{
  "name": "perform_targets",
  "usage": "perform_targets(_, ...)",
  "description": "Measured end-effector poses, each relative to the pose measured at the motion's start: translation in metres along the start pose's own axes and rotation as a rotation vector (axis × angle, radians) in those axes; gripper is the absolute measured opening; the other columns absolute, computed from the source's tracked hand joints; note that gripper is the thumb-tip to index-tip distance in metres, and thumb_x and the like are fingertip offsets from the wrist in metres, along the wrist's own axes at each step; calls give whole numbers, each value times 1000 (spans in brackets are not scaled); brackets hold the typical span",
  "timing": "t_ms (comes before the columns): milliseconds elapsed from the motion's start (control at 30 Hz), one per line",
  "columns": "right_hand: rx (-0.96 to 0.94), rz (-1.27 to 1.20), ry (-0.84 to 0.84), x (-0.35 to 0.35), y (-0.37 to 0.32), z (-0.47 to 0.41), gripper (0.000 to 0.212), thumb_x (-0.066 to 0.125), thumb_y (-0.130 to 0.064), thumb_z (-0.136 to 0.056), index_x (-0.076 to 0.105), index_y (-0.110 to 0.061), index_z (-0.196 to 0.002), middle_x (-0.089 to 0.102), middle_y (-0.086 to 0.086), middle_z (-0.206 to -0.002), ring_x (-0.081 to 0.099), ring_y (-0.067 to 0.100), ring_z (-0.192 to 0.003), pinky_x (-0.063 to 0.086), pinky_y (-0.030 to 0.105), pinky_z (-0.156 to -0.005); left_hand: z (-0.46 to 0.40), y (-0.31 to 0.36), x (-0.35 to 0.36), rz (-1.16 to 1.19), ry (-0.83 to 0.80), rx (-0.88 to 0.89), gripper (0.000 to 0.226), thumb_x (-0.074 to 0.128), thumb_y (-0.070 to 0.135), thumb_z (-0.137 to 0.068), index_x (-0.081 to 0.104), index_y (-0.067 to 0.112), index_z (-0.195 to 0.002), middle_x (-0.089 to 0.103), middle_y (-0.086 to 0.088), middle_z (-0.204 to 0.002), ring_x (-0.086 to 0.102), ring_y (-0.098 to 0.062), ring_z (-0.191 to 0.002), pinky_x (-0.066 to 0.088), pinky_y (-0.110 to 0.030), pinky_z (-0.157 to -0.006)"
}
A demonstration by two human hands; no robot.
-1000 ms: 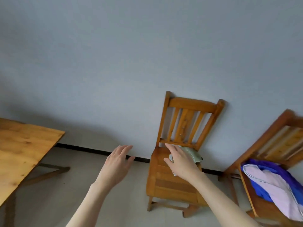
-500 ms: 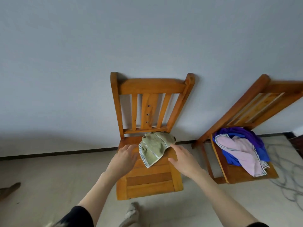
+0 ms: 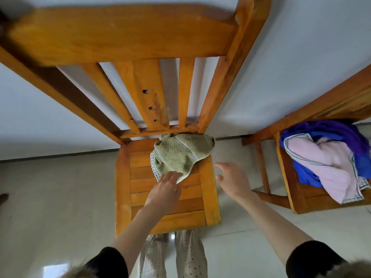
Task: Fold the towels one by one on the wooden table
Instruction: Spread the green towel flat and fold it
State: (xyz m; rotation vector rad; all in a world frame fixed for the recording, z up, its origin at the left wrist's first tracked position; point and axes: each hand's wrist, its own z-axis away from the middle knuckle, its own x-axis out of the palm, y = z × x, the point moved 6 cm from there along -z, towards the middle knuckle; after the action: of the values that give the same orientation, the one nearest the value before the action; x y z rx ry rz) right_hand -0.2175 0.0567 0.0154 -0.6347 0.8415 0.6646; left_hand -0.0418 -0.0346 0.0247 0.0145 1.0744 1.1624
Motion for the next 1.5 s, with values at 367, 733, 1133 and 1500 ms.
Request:
perform_targets(367,-29,161,137,48,23,-109,47,59,-29,-90,43,-19,-133,55,7,-123,53,25,-110,45,36,-86,-72,-7,52,59,56,2,37,42,14,-97,42,19,-133,41,2,-139,38,-17,-129,42,-32,-101)
perform_targets(733,-281,-418,199,17,-5,-96,13,64,-17,-87,71,-7,-92,72,6,-82,63,14,-68,43,16,-63,-98,13,33,193,280,-61,51,61,27,-89,43,17,-135,50,-5,-131,48,-26,-119,45,-44,-93)
perform_targets(1133,-386,-326,11,-71,-60,-37,18,56,-41,-89,56,-26,-80,55,-13,-71,53,6,-66,37,19,-54,-18,40,-89,341,494,-11,13,58,10,-89,70,8,-96,66,-2,-80,56,-8,-67,42,-11,-60)
perform_targets(1500,-460,-466,206,-194,-140,31,11,62,-31,-88,64,-21,-90,56,-19,-74,53,-3,-69,37,7,-54,132,64,-253,382,783,68,11,55,15,-91,64,20,-87,63,8,-77,57,1,-72,45,-11,-61)
